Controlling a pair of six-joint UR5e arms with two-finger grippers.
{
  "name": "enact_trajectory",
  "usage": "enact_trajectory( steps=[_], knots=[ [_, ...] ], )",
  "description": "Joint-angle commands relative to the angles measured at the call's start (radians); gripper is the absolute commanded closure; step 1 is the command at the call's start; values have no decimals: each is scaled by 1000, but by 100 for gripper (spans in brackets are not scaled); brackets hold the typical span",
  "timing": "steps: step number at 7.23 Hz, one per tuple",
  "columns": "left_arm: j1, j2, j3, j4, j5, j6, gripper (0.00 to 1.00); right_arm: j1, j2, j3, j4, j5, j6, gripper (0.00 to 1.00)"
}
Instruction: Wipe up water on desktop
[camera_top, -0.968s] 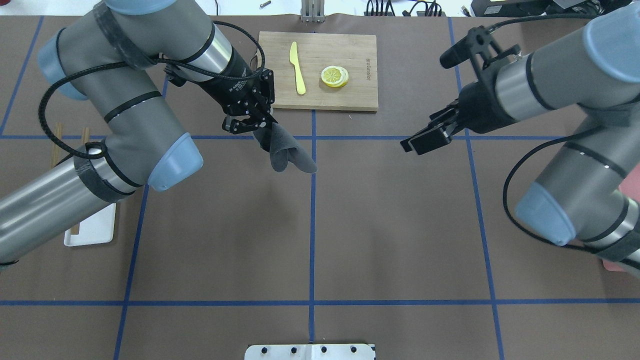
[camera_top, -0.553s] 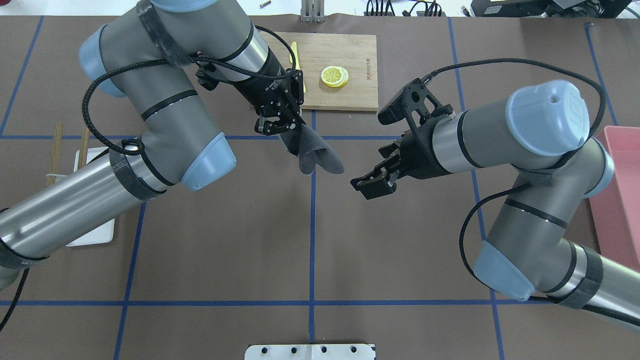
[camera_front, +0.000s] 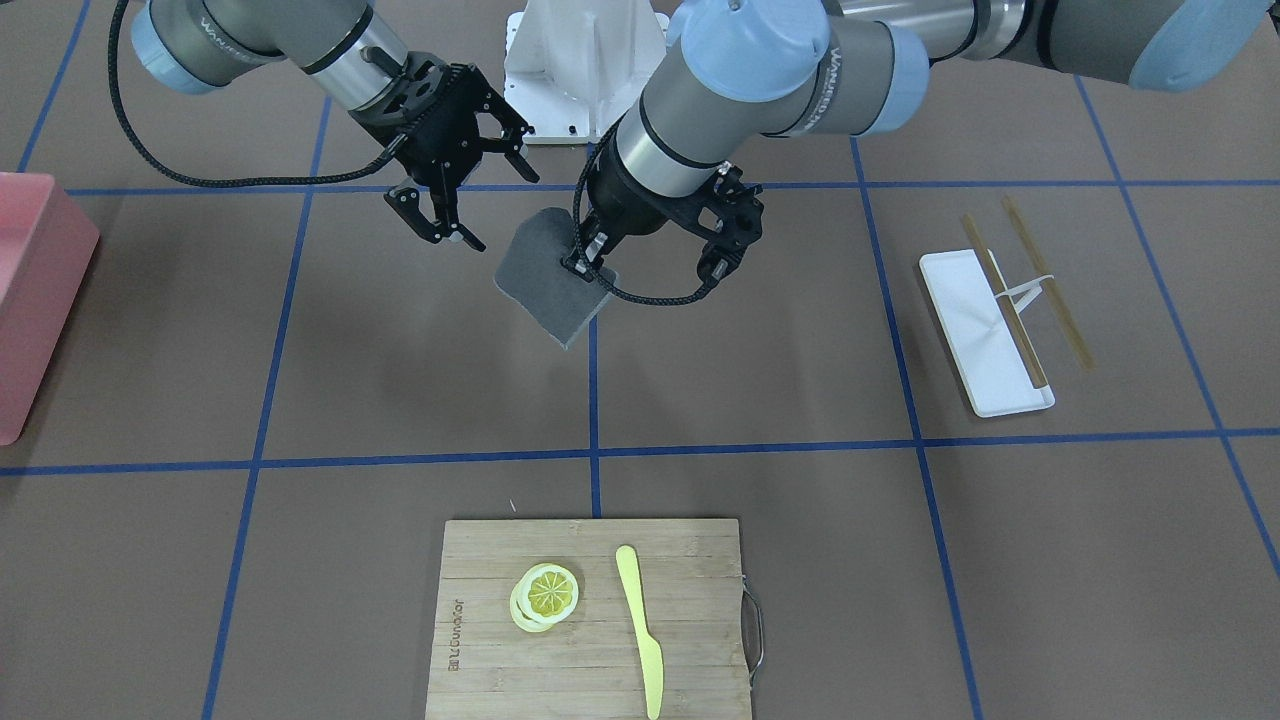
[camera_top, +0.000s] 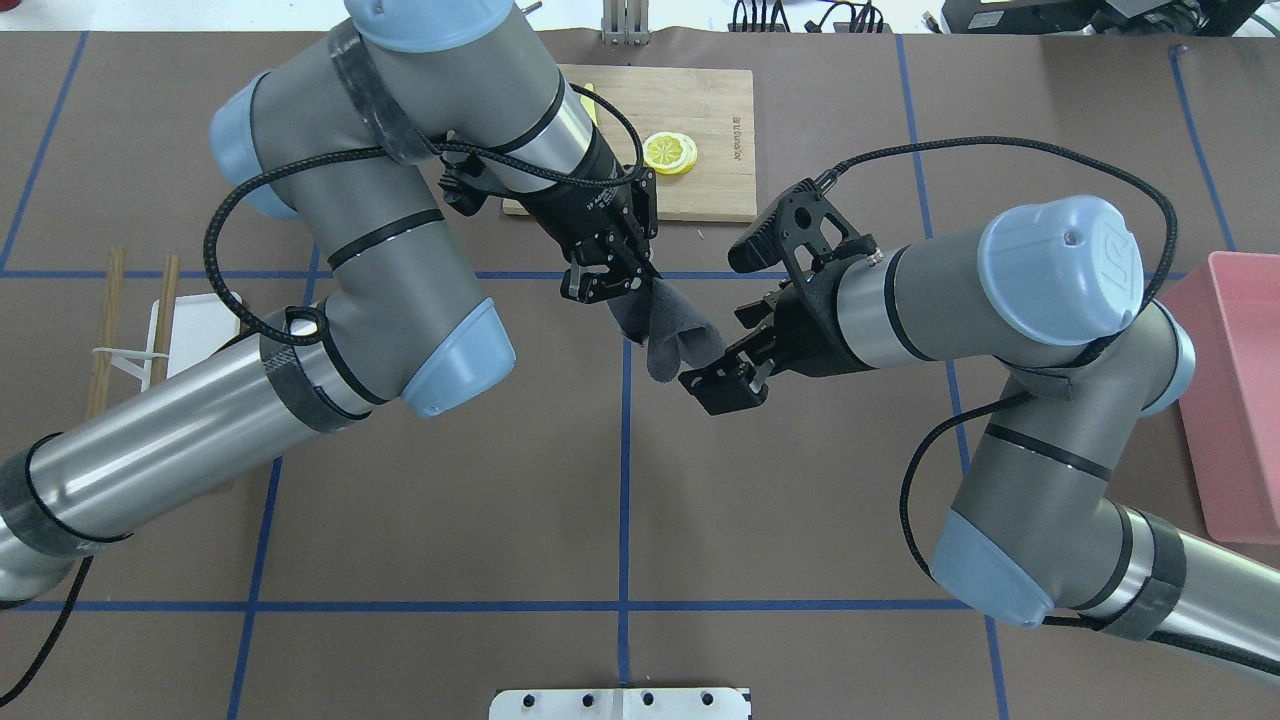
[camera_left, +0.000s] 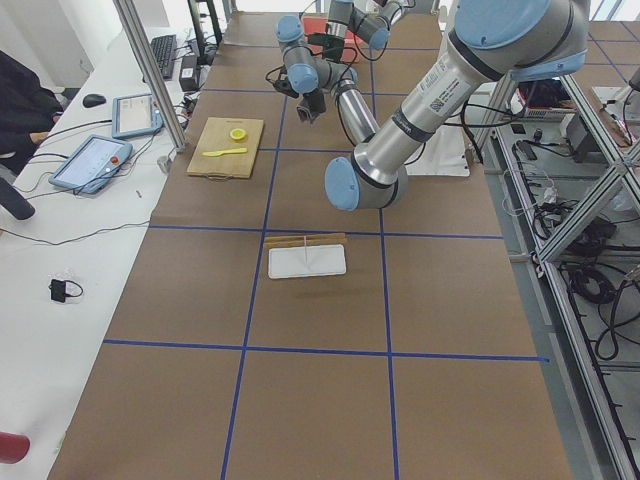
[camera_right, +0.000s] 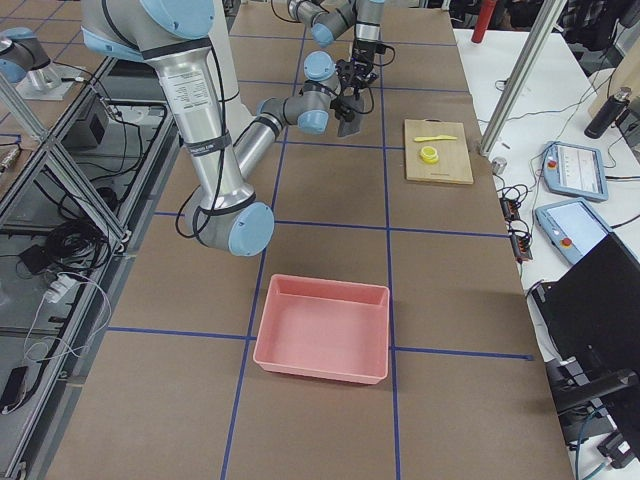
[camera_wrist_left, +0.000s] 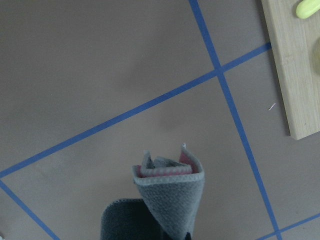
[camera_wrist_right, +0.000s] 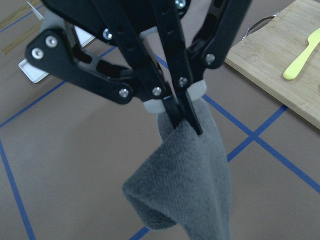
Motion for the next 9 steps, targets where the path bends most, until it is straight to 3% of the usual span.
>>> enact_trajectory(
  steps=[1, 2, 3, 4, 5, 6, 7, 8, 9],
  knots=[
    [26, -3, -32, 2, -1, -34, 100, -1, 0, 0, 0, -6, 0, 3],
    [30, -4, -37, 2, -1, -36, 100, 1, 0, 0, 0, -8, 0, 3],
    [34, -3, -35, 2, 2, -36, 100, 2, 0, 1, 0, -8, 2, 17],
    [34, -1, -34, 1, 3, -32, 100, 4, 0, 1, 0, -8, 25, 46],
    [34, 6, -31, 1, 3, -25, 100, 4, 0, 3, 0, -6, 35, 54],
    [34, 9, -26, 1, 3, -20, 100, 4, 0, 3, 0, -6, 35, 54],
    [34, 11, -24, -1, 3, -19, 100, 4, 0, 3, 0, -6, 40, 66],
    [34, 9, -27, -1, 3, -19, 100, 2, 0, 3, 0, -6, 77, 95],
    [34, 9, -26, -1, 3, -19, 100, 1, 1, 6, 0, -6, 119, 100]
  ],
)
